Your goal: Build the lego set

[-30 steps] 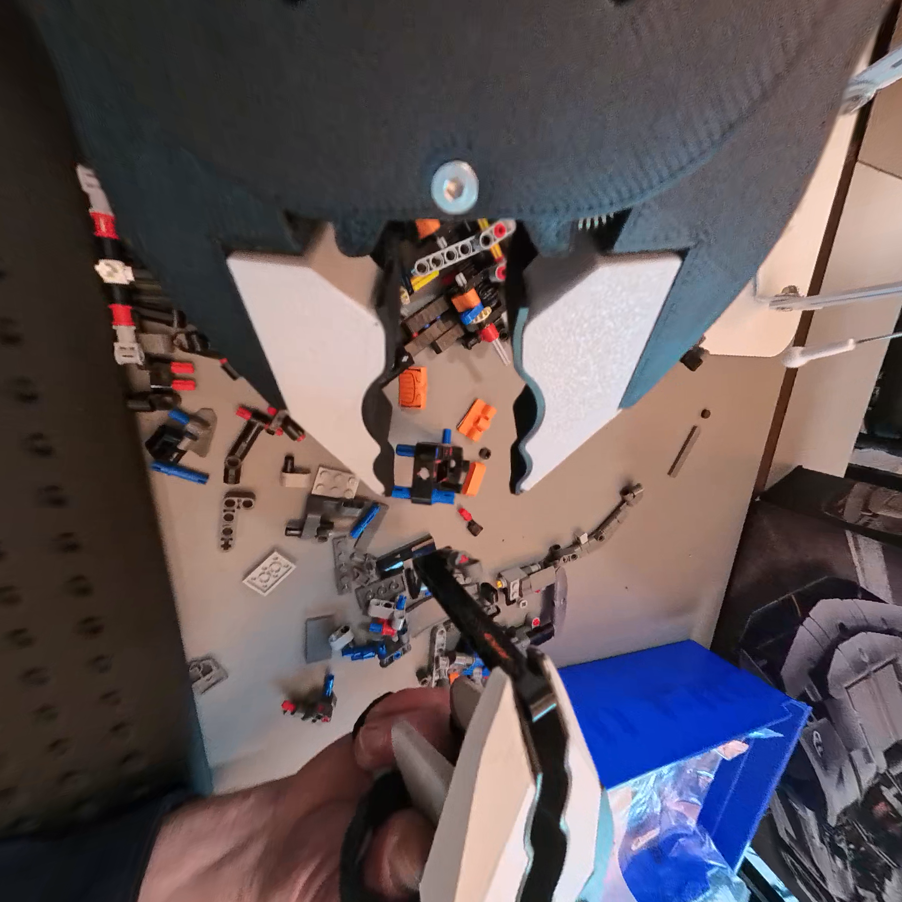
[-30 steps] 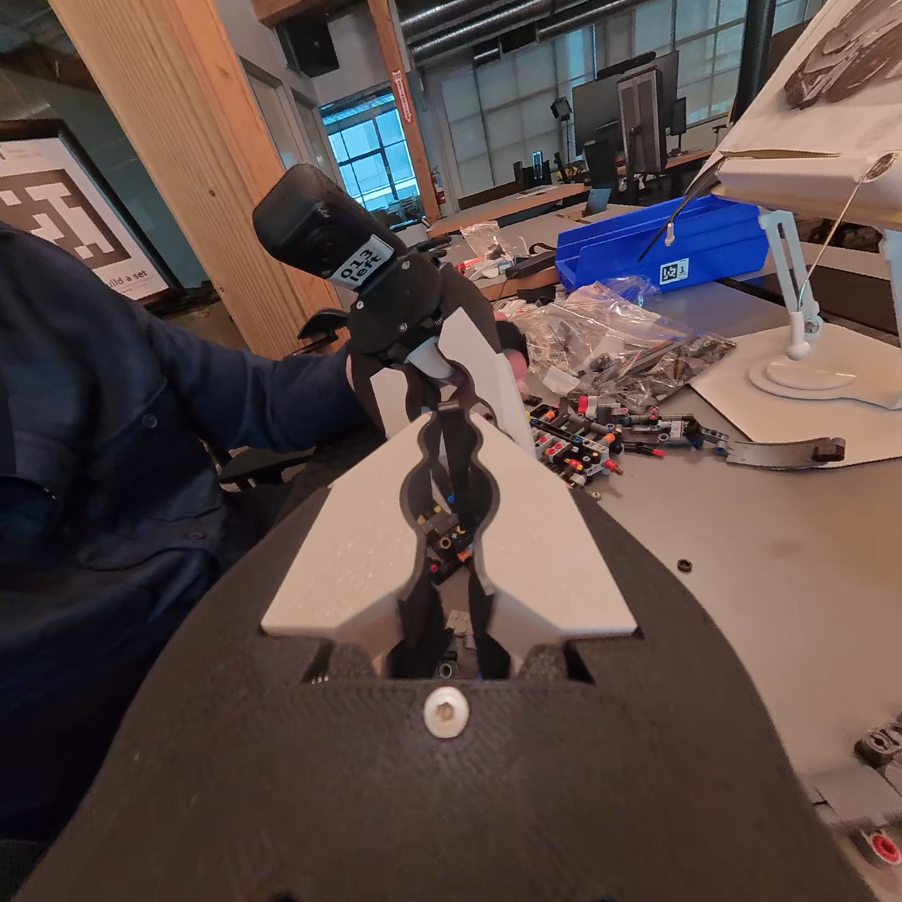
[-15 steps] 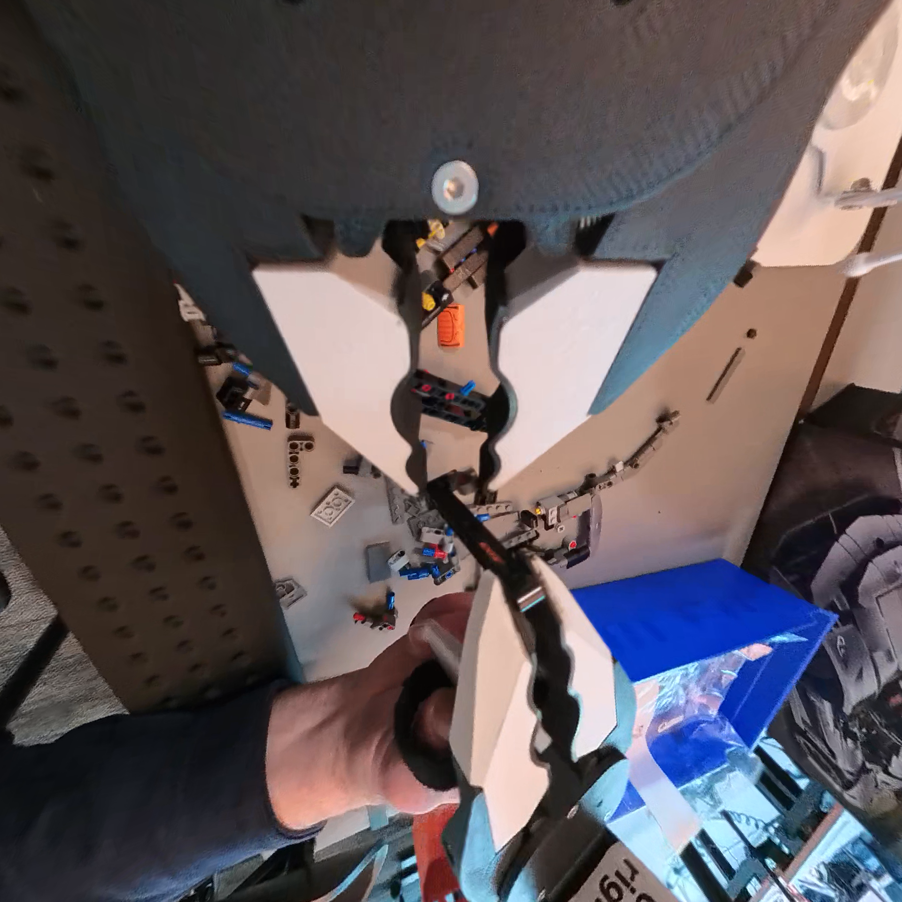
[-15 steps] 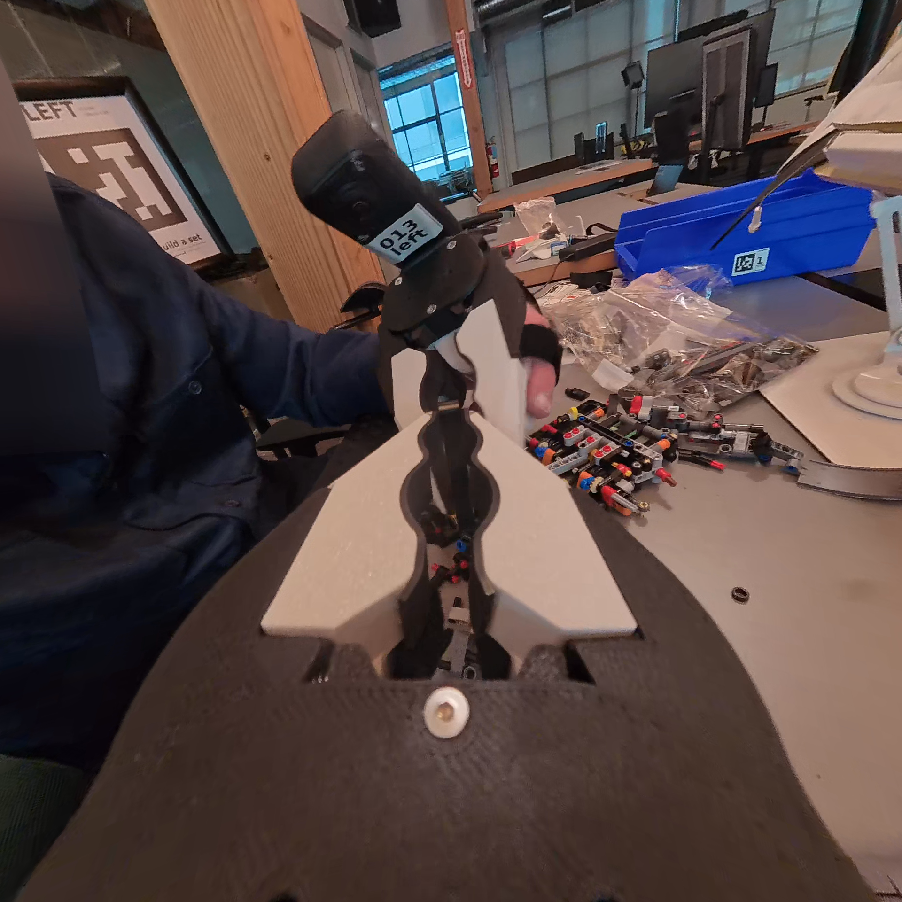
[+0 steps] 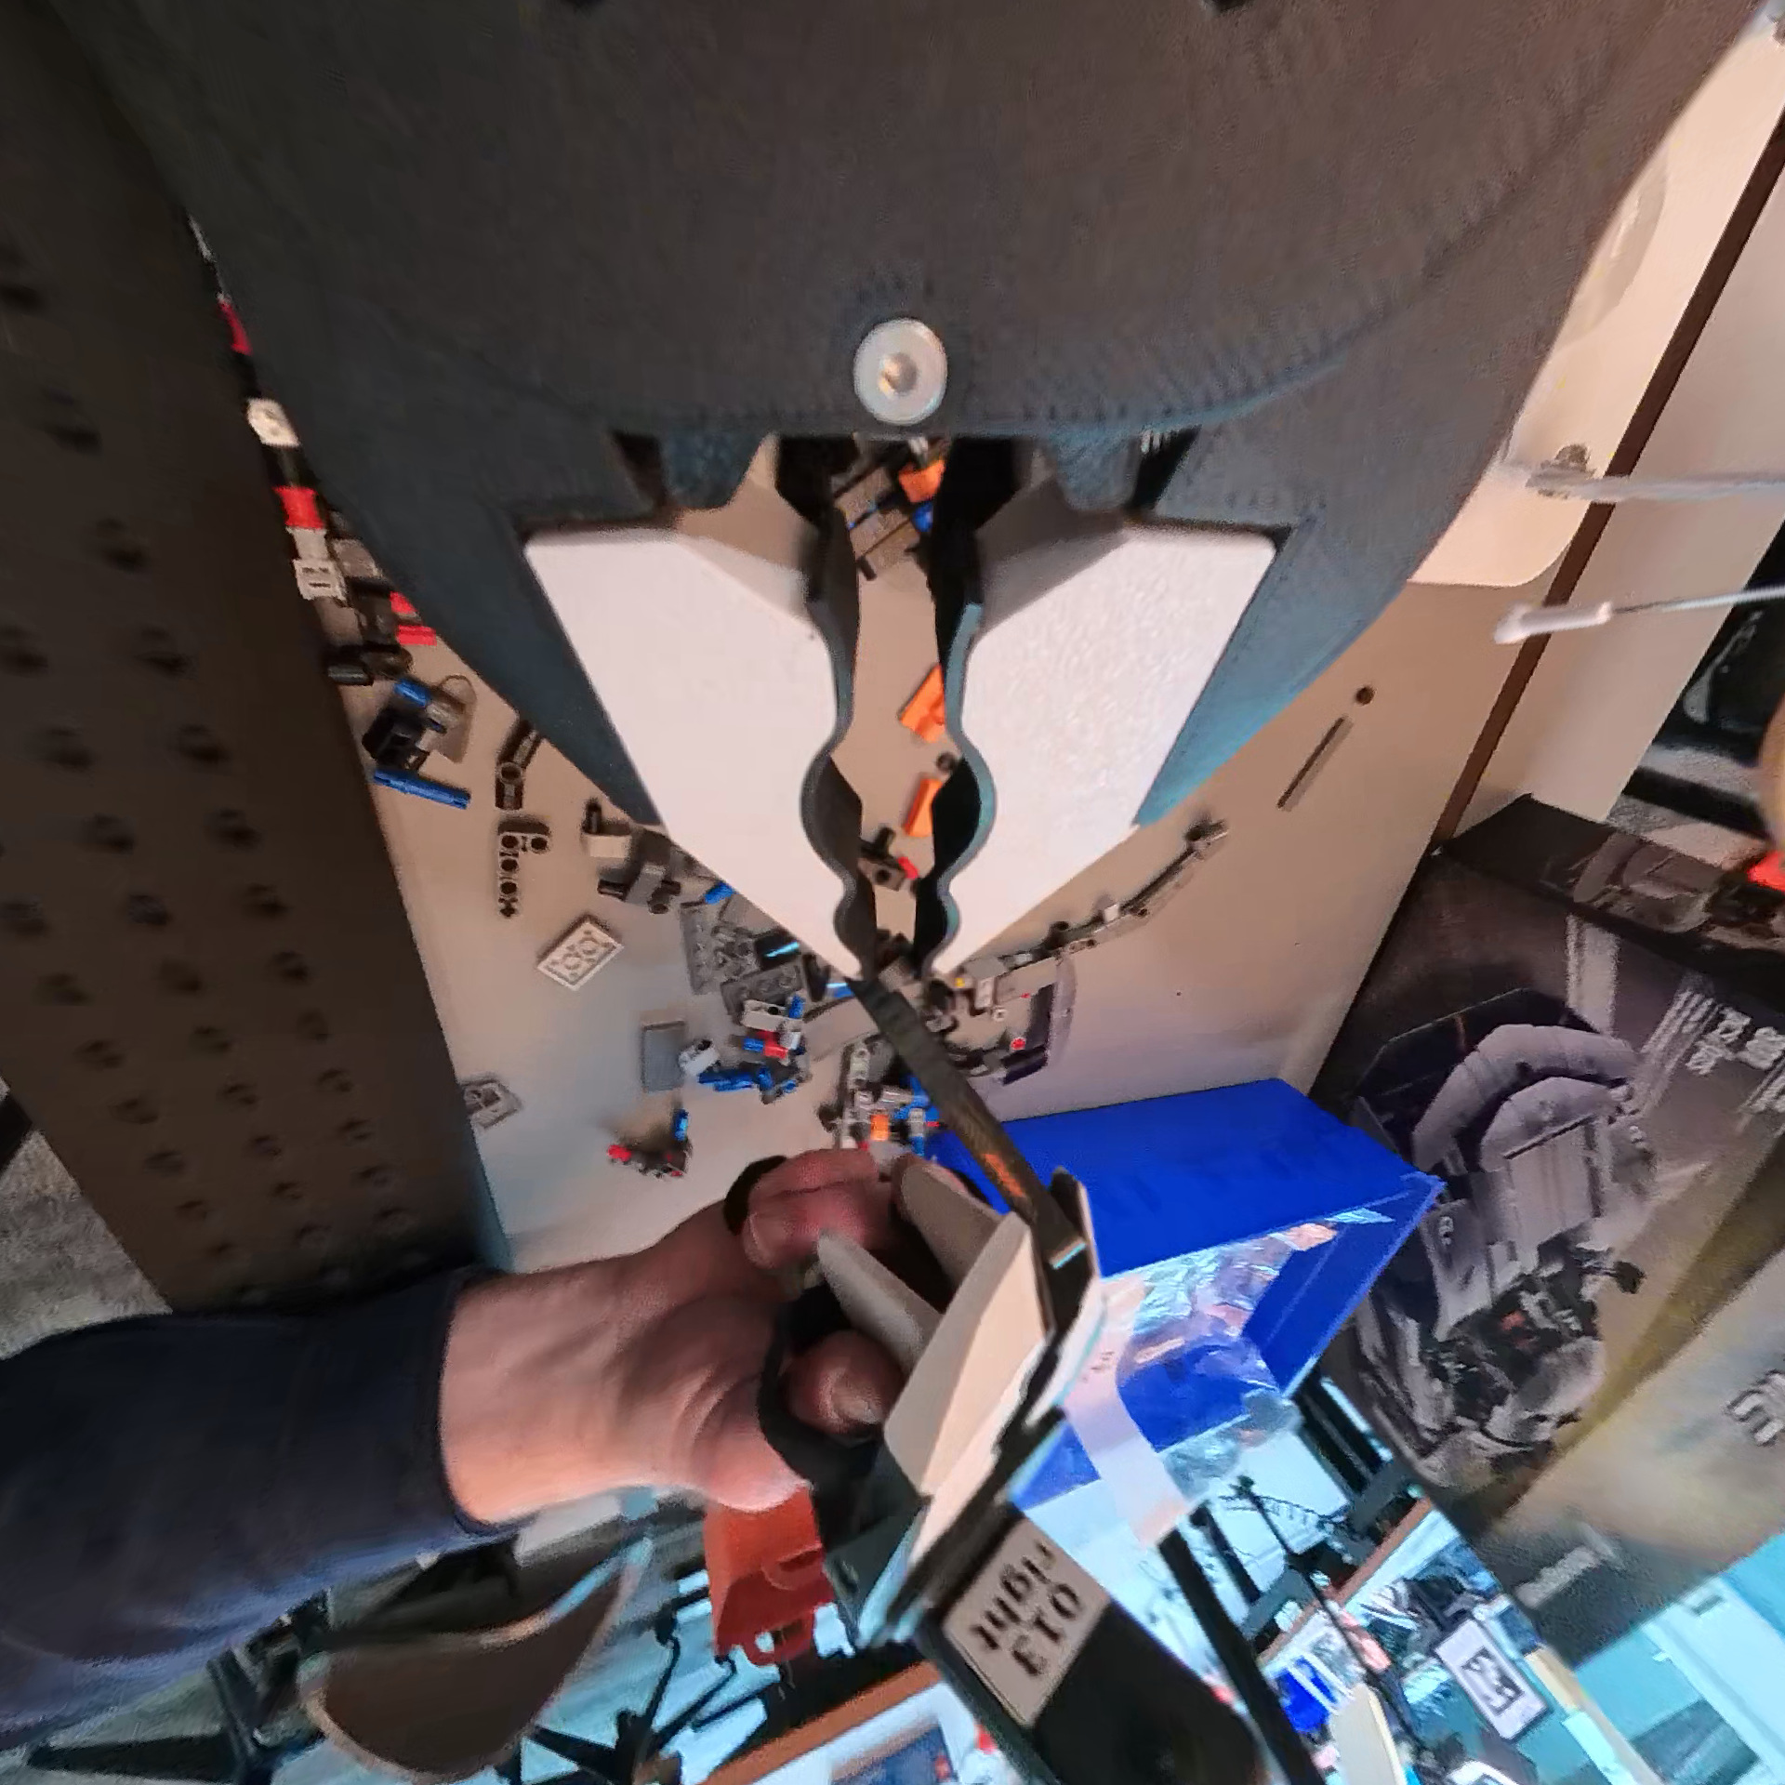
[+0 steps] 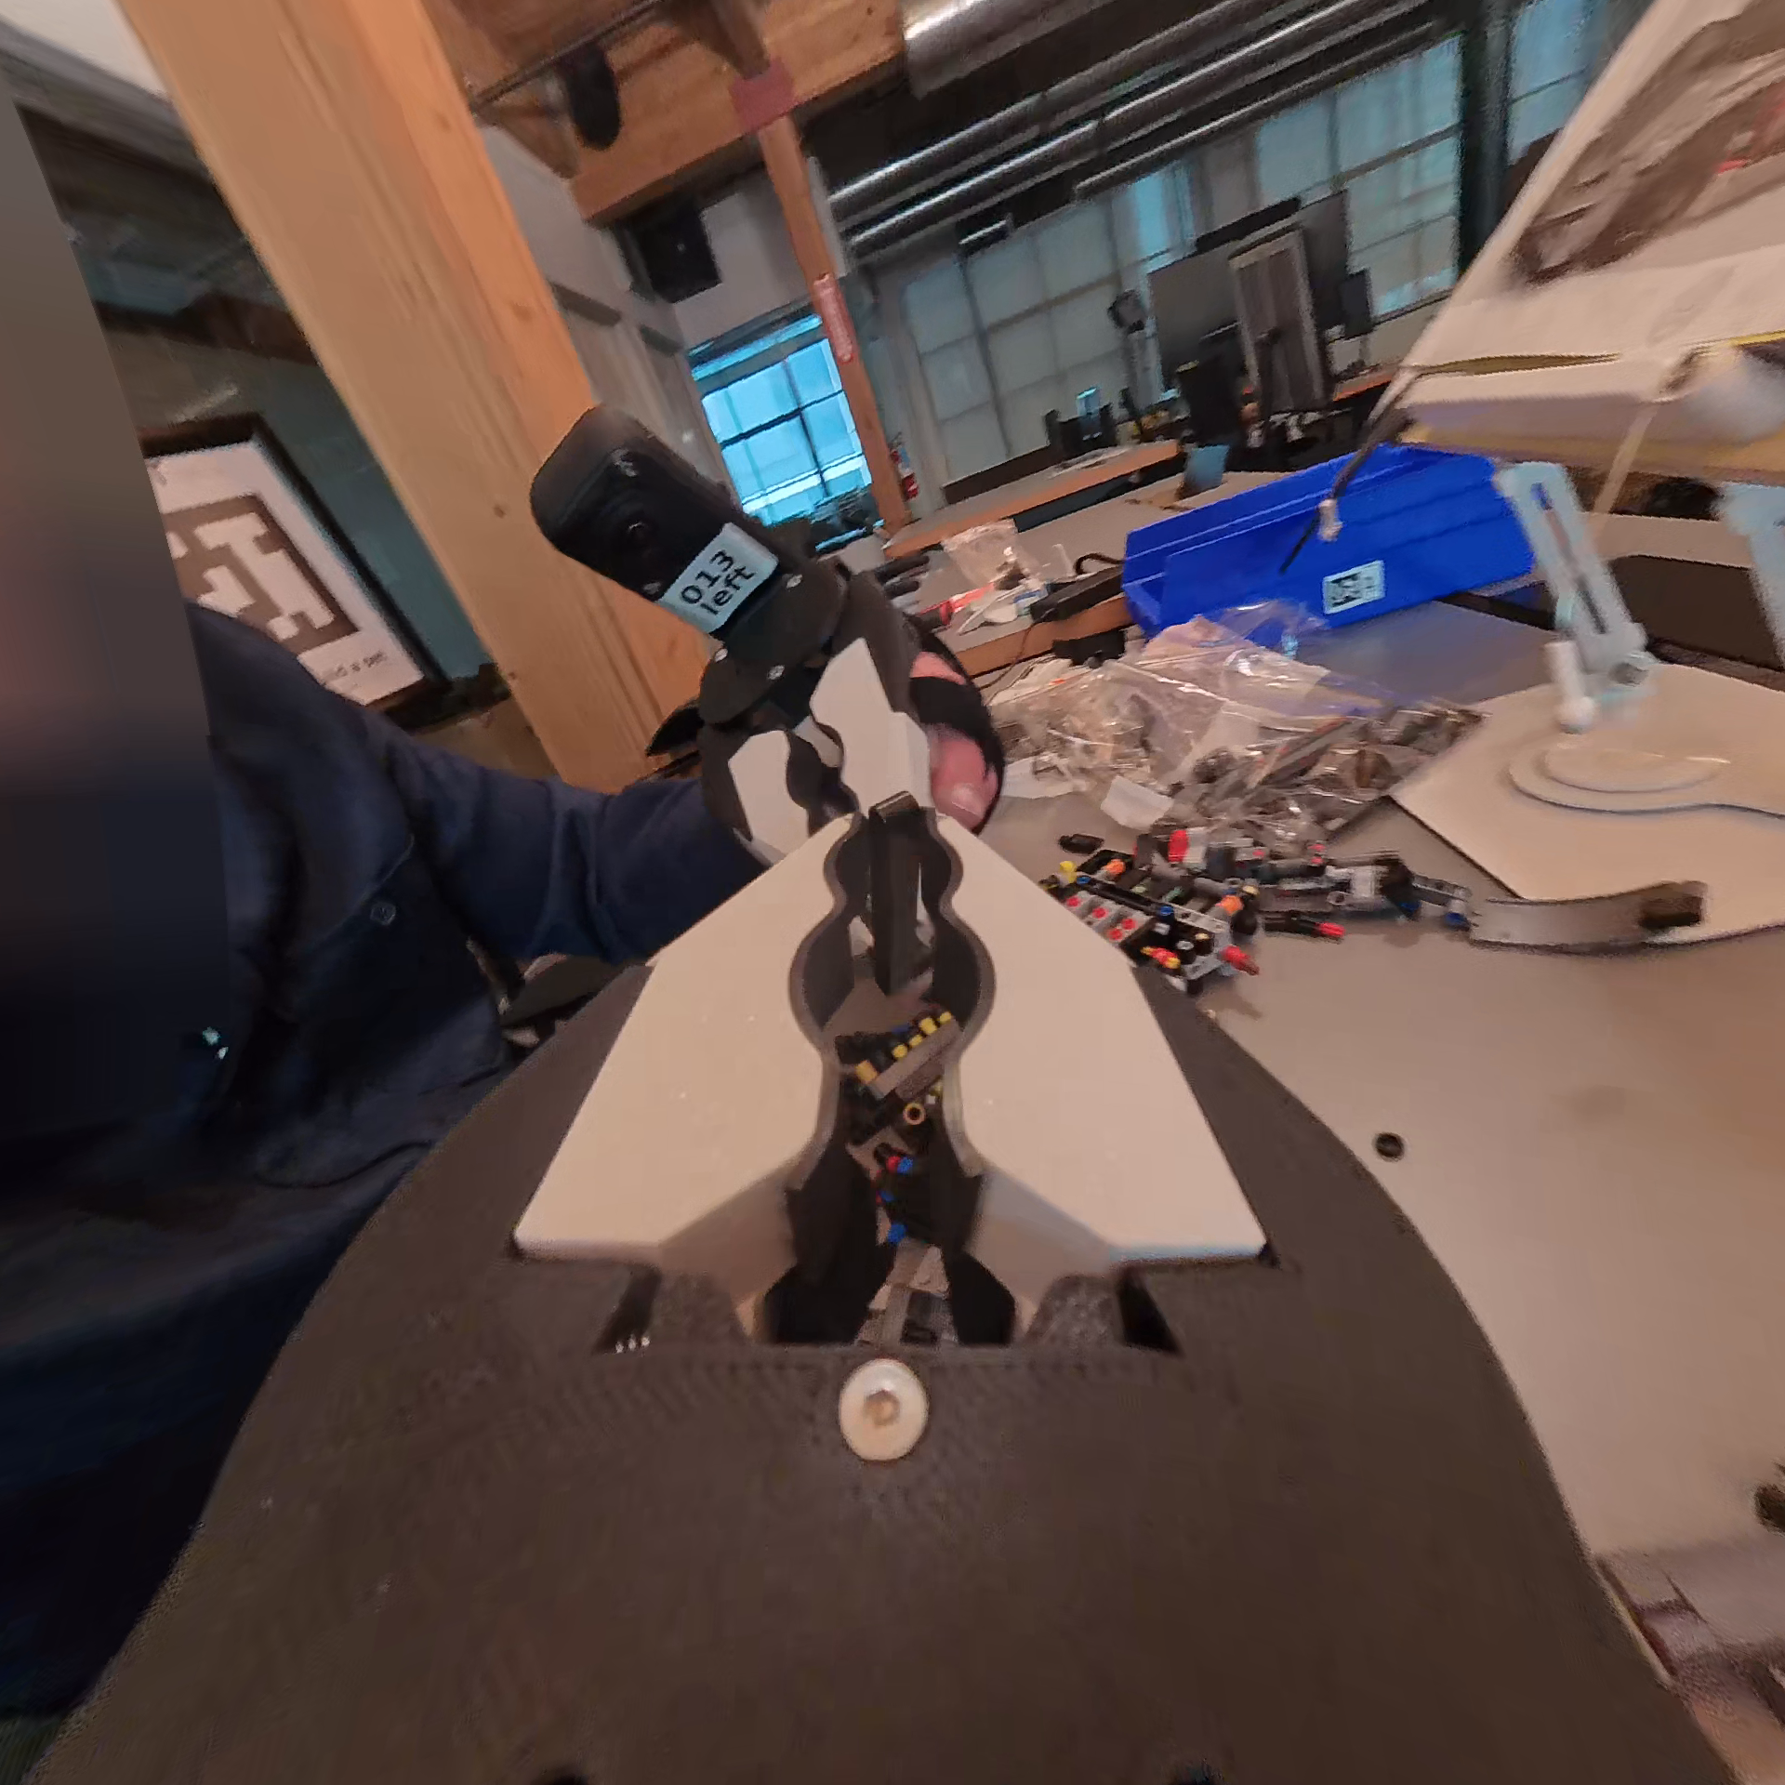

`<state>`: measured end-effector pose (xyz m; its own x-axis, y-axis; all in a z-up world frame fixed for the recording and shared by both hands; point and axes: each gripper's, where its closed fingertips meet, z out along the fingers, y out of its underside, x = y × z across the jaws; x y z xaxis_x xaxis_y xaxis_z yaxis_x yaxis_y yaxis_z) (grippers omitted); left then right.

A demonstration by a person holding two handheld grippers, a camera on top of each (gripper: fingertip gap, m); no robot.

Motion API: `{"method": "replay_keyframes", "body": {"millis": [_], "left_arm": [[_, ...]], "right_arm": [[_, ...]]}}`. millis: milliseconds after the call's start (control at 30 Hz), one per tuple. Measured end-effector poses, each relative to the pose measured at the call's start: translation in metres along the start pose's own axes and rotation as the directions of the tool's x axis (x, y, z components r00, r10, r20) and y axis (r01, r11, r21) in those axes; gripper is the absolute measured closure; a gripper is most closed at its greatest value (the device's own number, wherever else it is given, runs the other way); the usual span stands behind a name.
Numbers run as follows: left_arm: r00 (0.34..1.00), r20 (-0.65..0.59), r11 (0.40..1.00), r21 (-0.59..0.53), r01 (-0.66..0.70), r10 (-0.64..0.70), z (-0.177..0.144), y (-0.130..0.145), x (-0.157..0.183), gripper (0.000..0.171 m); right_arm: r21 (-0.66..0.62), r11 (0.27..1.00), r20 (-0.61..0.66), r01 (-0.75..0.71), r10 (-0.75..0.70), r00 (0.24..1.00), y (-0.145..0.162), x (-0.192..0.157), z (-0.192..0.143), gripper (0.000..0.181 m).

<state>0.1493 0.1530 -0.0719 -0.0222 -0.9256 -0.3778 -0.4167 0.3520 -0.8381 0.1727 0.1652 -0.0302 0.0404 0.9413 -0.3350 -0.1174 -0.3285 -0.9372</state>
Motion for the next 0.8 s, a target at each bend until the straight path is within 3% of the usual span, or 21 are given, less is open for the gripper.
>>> {"method": "replay_keyframes", "body": {"millis": [100, 200, 367, 467, 567, 800], "left_arm": [[0.999, 0.027, 1.000, 0.013, 0.017, -0.017, -0.003, -0.001, -0.007, 0.167], [0.999, 0.049, 1.000, 0.002, 0.019, -0.019, -0.002, 0.000, -0.010, 0.167], [0.989, 0.047, 0.990, 0.003, 0.143, -0.143, -0.002, 0.008, -0.021, 0.167], [0.973, 0.018, 0.973, 0.024, 0.228, -0.229, -0.003, 0.010, -0.025, 0.167], [0.962, -0.005, 0.961, 0.028, 0.274, -0.274, -0.002, 0.010, -0.025, 0.167], [0.969, -0.027, 0.969, -0.029, 0.244, -0.245, 0.007, 0.013, -0.013, 0.167]], "right_arm": [[0.033, 0.998, -0.081, -0.053, 0.055, 0.995, -0.002, 0.018, -0.007, 0.173], [0.026, 1.000, -0.191, -0.009, 0.014, 0.982, -0.003, 0.030, -0.011, 0.166], [-0.073, 0.963, -0.375, 0.258, -0.266, 0.888, -0.012, 0.032, -0.016, 0.150], [-0.255, 0.857, -0.409, 0.448, -0.516, 0.753, -0.005, 0.026, -0.006, 0.147], [-0.443, 0.718, -0.347, 0.536, -0.689, 0.636, 0.015, 0.025, 0.009, 0.146], [-0.683, 0.487, -0.219, 0.544, -0.847, 0.484, 0.051, 0.041, 0.021, 0.147]]}}
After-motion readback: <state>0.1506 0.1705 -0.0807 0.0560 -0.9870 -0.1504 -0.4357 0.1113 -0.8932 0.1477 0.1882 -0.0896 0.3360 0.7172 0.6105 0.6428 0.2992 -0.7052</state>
